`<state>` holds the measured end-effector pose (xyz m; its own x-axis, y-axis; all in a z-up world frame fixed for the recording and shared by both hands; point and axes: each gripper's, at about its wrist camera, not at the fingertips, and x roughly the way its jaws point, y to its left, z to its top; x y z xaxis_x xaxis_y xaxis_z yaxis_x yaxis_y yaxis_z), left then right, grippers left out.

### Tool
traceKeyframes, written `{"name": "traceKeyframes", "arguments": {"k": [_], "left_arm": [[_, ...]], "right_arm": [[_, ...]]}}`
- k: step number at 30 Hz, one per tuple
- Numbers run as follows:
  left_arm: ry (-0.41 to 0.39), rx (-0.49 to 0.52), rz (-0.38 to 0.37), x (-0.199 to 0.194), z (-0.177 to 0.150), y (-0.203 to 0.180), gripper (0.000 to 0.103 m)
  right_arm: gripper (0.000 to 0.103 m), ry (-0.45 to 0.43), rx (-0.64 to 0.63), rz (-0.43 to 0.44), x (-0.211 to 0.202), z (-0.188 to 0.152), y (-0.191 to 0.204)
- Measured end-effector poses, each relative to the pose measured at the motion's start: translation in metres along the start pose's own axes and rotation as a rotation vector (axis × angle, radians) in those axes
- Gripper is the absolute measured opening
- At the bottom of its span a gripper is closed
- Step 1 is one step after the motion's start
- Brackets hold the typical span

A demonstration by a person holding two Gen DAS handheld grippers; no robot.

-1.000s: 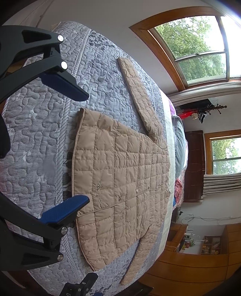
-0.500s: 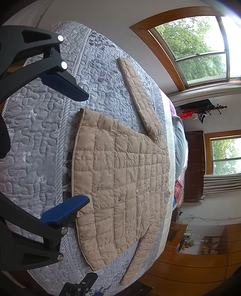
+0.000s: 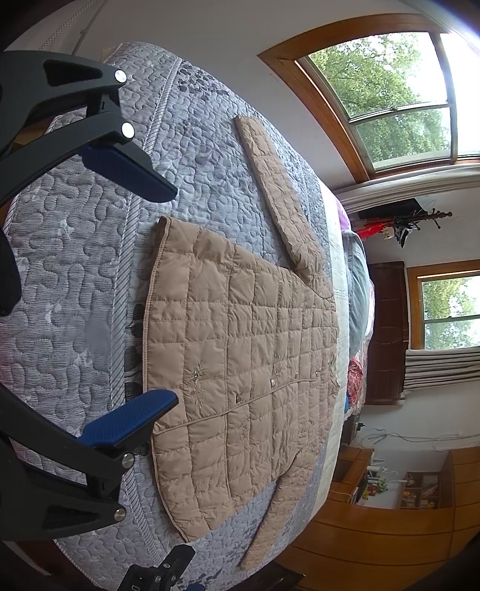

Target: Fold large clothes

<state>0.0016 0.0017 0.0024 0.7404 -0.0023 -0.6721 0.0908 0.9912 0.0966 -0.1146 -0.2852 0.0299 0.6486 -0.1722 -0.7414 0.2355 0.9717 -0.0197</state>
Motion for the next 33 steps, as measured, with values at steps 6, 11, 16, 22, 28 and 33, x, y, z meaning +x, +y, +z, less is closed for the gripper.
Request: {"name": "traceKeyframes", "arguments": {"k": [6, 11, 16, 22, 28, 33], "left_arm": [[0.002, 0.001, 0.000, 0.000, 0.000, 0.000, 0.100], [0.005, 0.007, 0.004, 0.003, 0.000, -0.001, 0.100], [0.011, 0.017, -0.001, 0.008, 0.003, -0.005, 0.100], [0.083, 0.030, -0.118, 0.040, 0.023, -0.014, 0.100], [0.233, 0.102, -0.218, 0.108, 0.068, -0.044, 0.100], [0.283, 0.154, -0.230, 0.158, 0.120, -0.086, 0.099]], "right_arm": [[0.099, -0.004, -0.001, 0.005, 0.001, 0.000, 0.001], [0.099, -0.010, -0.002, 0.021, 0.003, 0.000, 0.000], [0.099, -0.022, 0.012, 0.022, 0.007, 0.004, -0.006], [0.099, 0.014, 0.074, 0.031, 0.032, 0.024, -0.036], [0.099, 0.099, 0.186, 0.033, 0.076, 0.065, -0.102], [0.099, 0.173, 0.328, -0.041, 0.120, 0.095, -0.181]]}}
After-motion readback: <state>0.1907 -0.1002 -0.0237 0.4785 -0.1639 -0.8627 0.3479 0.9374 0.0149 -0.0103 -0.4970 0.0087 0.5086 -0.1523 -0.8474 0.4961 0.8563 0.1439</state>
